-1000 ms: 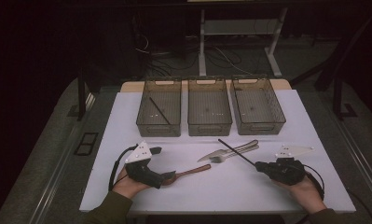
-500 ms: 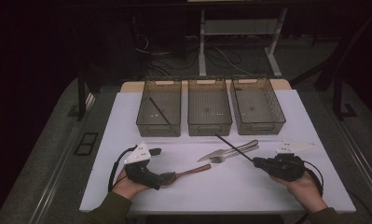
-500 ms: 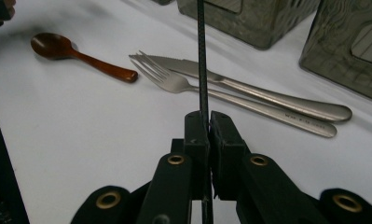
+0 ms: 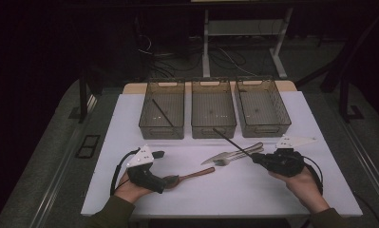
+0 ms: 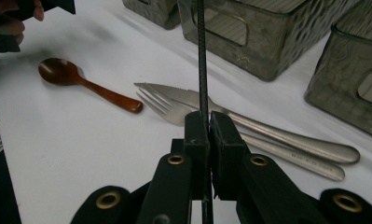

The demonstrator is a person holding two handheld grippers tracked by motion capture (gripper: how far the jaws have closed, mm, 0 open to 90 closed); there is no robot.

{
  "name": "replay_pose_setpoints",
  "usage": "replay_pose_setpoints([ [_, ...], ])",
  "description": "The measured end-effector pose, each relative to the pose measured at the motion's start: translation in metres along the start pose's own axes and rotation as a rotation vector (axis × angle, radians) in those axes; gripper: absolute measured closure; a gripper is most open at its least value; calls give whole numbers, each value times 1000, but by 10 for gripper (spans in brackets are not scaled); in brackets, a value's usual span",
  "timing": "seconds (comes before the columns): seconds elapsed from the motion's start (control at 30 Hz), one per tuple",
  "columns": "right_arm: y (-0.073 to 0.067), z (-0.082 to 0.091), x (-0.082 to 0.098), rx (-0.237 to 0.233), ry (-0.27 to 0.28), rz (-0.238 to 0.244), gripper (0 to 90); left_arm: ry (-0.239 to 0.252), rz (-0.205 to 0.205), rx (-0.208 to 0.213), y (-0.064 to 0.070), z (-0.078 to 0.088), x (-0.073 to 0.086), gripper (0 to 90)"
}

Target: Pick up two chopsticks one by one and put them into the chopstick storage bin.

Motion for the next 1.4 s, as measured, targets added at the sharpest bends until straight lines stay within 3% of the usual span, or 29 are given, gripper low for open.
replay_pose_setpoints([
  [0.87, 0, -32, -44, -25, 41, 20, 848, 4, -2, 8, 1, -2, 0, 0],
  [1.4, 0, -59, -77, -3, 55, 36, 847, -3, -7, 6, 0, -4, 0, 0],
])
Point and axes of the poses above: each handheld gripper's, and its own axes: z roughly backward along the jaws, x roughly out of its underside, y roughly to its right, the point moved 9 cm from there along -z, roughly forward along the jaws, and after that the axes turned 12 degrees about z, right-handed, at the moved point
